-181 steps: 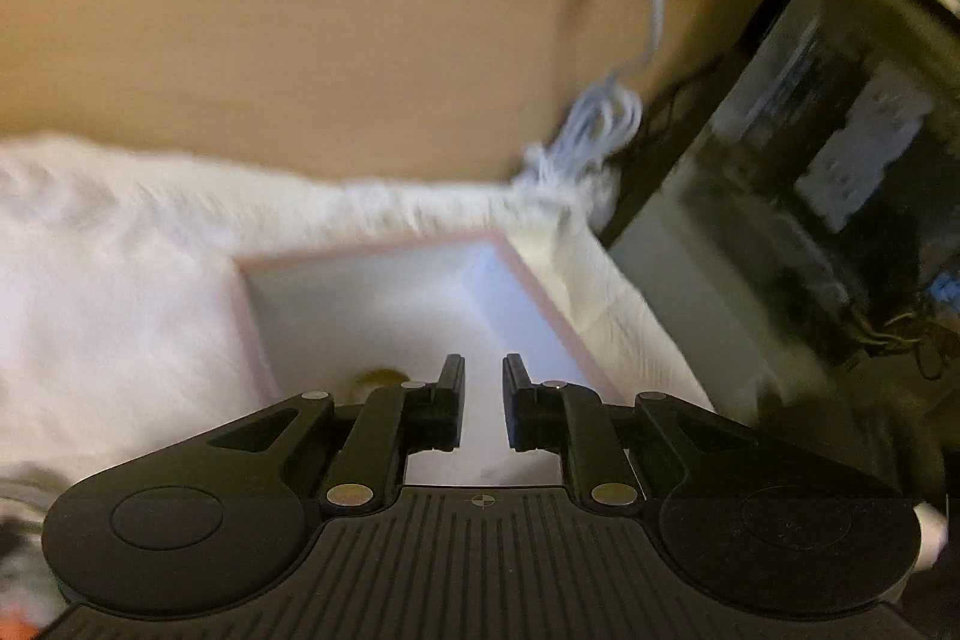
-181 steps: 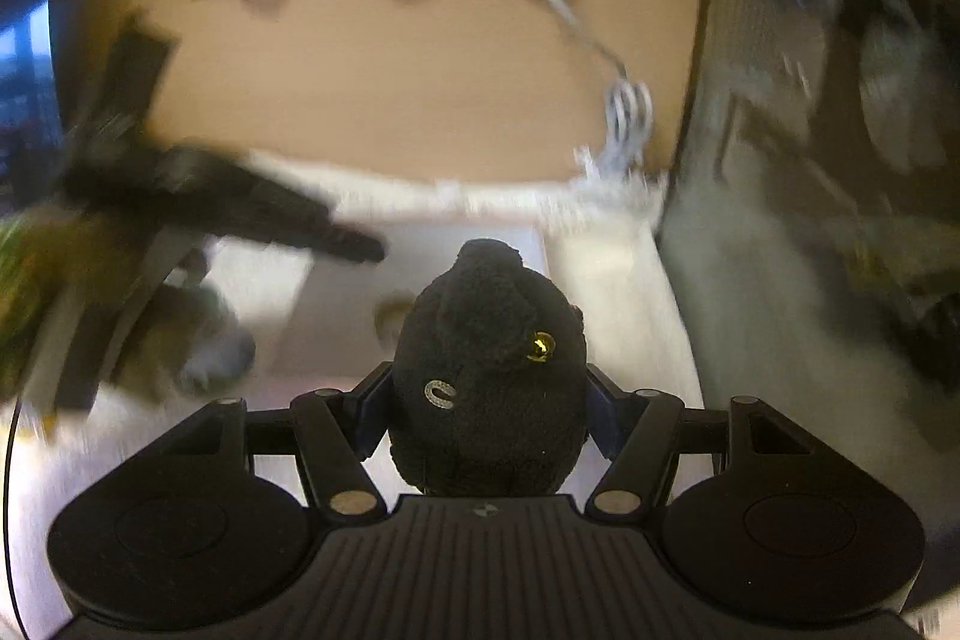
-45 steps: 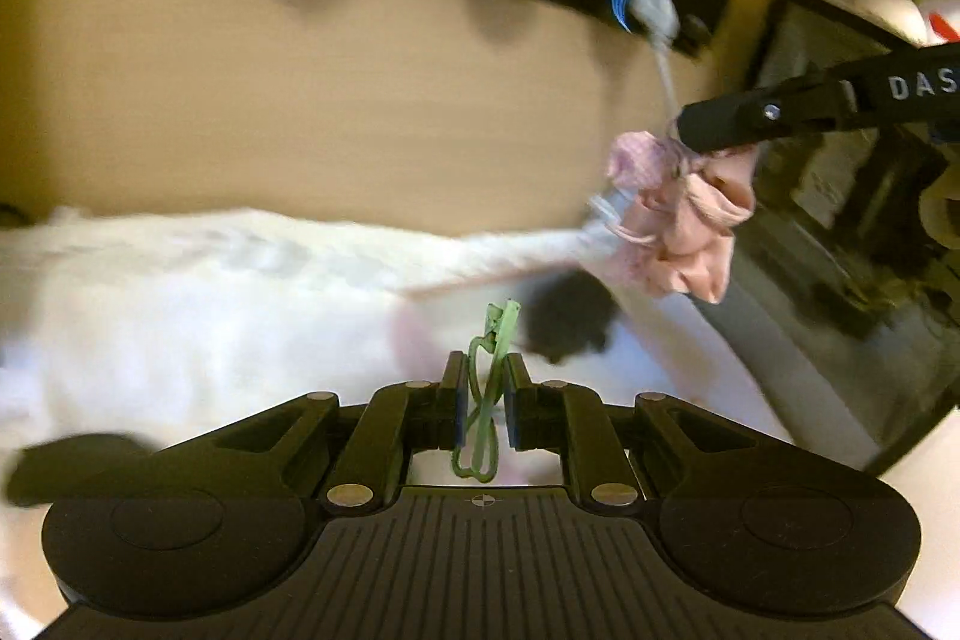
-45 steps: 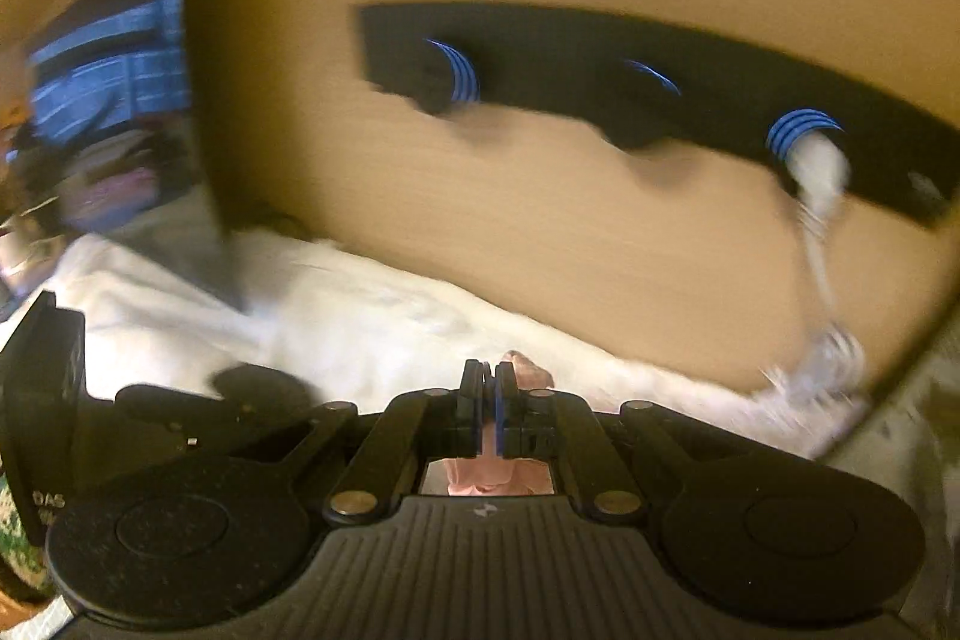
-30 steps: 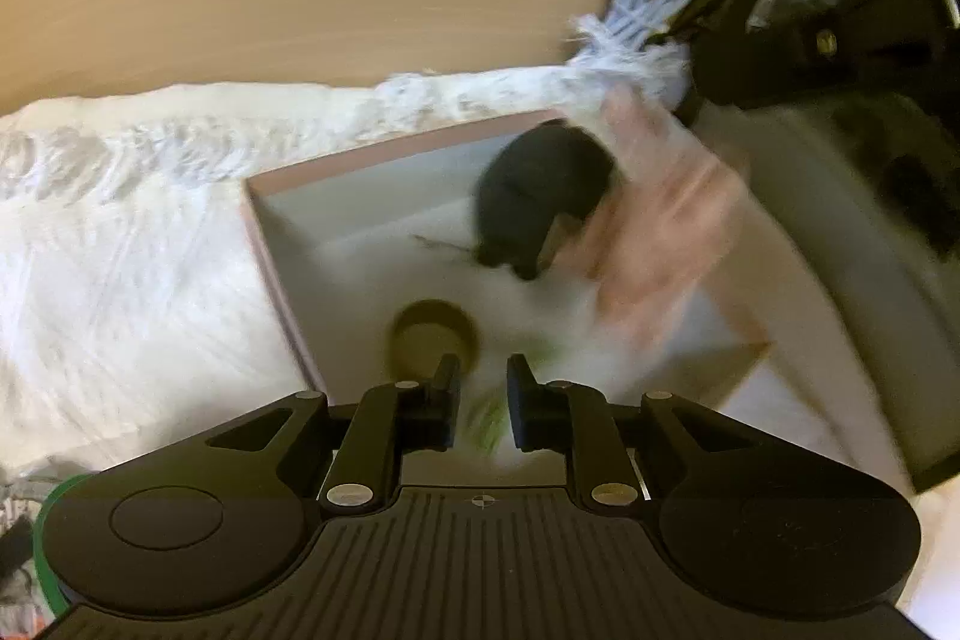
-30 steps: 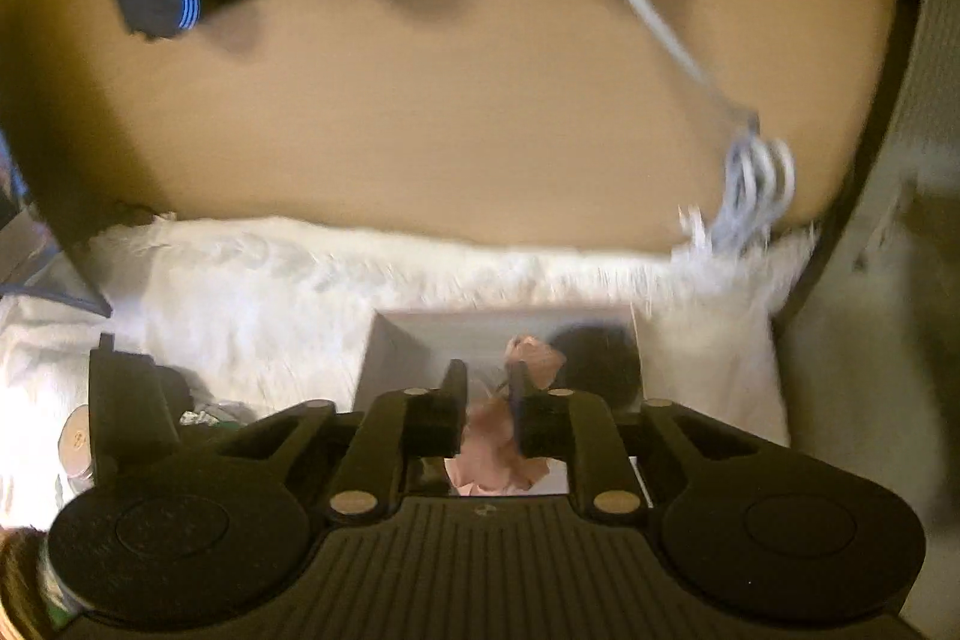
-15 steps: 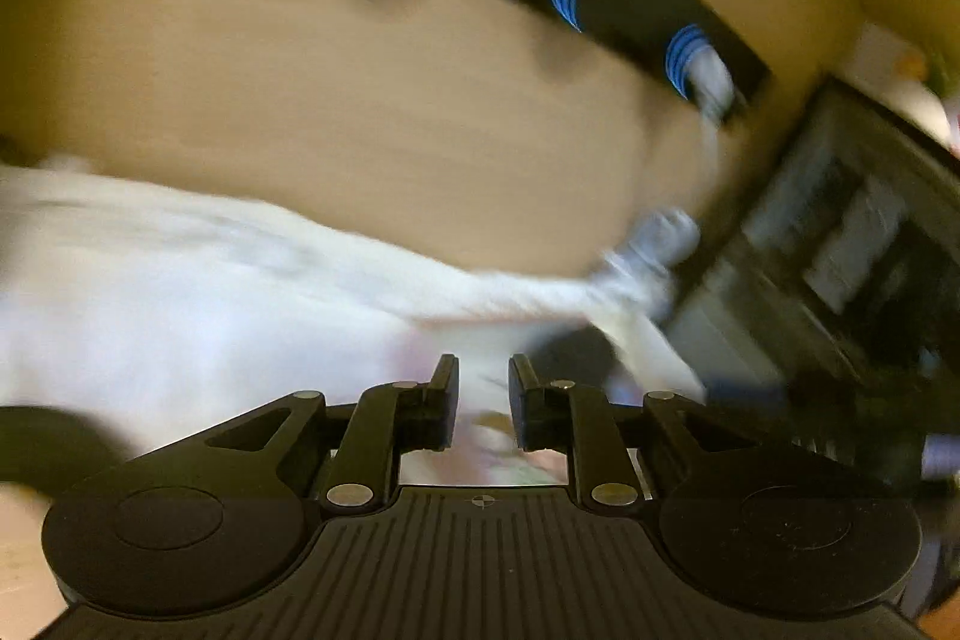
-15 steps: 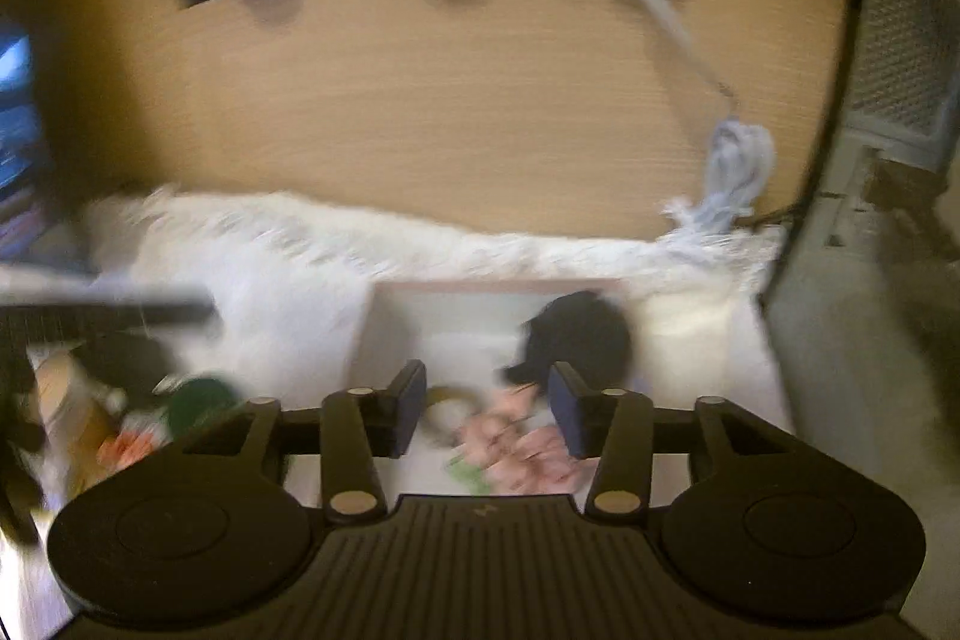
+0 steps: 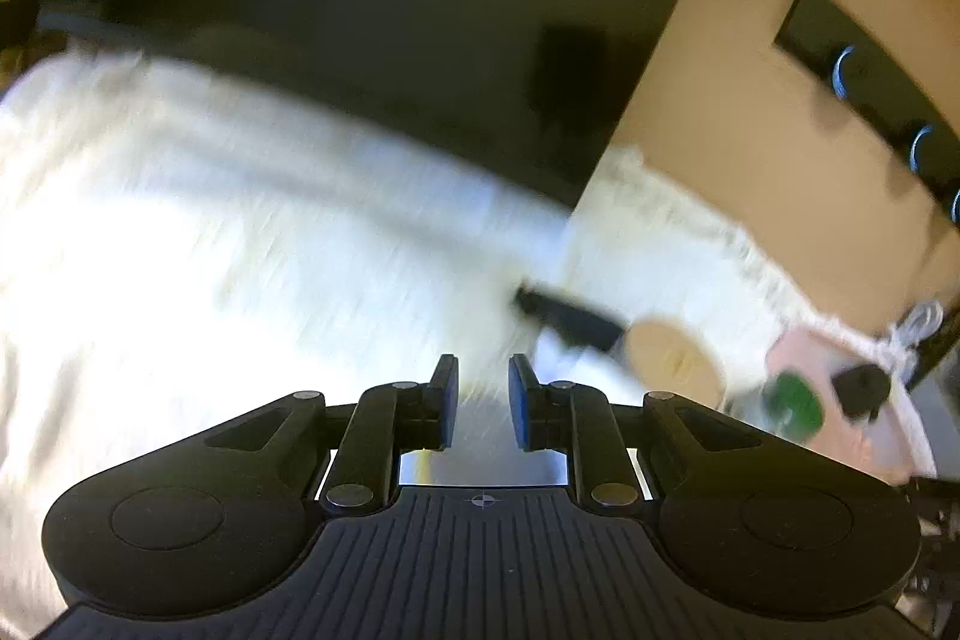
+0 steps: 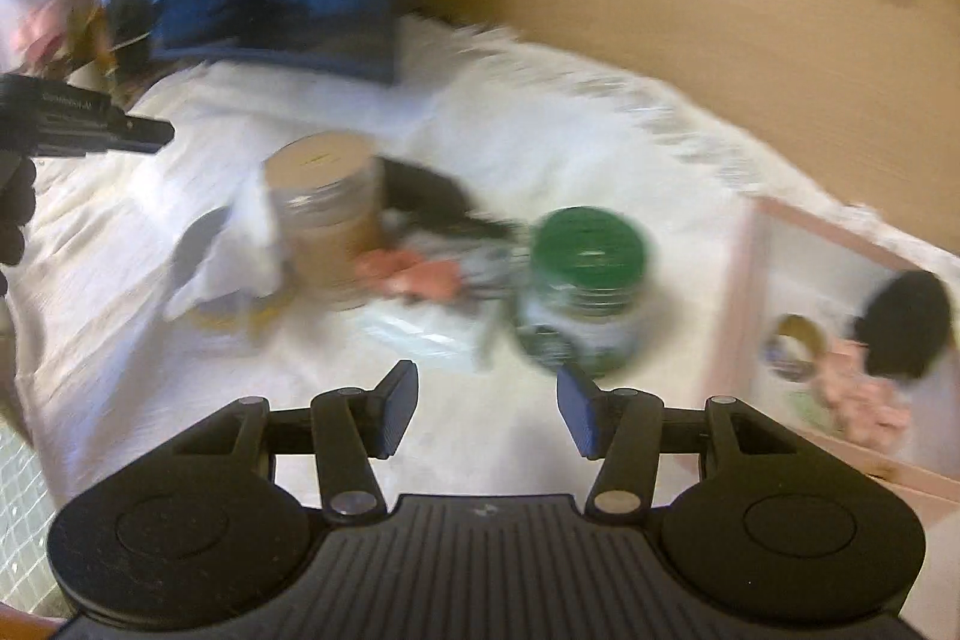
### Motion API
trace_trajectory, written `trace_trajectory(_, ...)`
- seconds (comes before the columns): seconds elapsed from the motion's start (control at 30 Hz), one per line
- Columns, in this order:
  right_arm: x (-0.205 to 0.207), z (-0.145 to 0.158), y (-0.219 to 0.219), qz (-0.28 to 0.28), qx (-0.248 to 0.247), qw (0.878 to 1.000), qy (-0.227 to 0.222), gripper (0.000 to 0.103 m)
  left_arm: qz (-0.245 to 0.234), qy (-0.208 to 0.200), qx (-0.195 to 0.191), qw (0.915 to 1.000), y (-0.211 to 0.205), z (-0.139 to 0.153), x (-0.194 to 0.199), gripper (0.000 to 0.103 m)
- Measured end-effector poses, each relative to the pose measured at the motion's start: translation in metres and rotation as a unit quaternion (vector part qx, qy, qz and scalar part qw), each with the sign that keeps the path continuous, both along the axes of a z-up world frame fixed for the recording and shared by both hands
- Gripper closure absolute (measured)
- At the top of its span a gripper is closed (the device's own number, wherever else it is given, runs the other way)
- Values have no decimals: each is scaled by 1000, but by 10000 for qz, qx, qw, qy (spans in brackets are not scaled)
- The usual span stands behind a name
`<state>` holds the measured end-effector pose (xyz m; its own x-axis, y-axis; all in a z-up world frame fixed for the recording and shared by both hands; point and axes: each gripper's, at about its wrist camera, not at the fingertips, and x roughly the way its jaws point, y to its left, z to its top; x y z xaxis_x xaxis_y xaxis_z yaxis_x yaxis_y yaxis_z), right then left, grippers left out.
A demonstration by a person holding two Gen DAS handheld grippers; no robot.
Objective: Organize soft objects
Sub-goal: 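Grasp the yellow glitter sponge disc with the left tool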
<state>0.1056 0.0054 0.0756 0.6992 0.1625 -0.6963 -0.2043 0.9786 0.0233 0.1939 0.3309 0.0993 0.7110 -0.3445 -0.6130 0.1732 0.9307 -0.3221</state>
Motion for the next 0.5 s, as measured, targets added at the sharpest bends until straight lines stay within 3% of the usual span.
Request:
trace_trajectory(0.1, 3, -10, 20, 241, -80, 9996, 121, 52, -101, 355, -10, 9993, 1, -21, -3, 83)
trace_trajectory(0.17, 2, -16, 30, 366, -146, 9990, 197, 52, 160, 517, -127, 9985, 2, -36, -2, 83)
trace_trajectory(0.27, -2, -27, 43, 504, -319, 9978, 281, 52, 543, 673, -596, 9945, 8, -55, 6, 83)
trace_trajectory(0.5, 1, -46, 52, 598, -405, 9965, 420, 52, 615, 992, -1618, 9799, 13, -84, 20, 77)
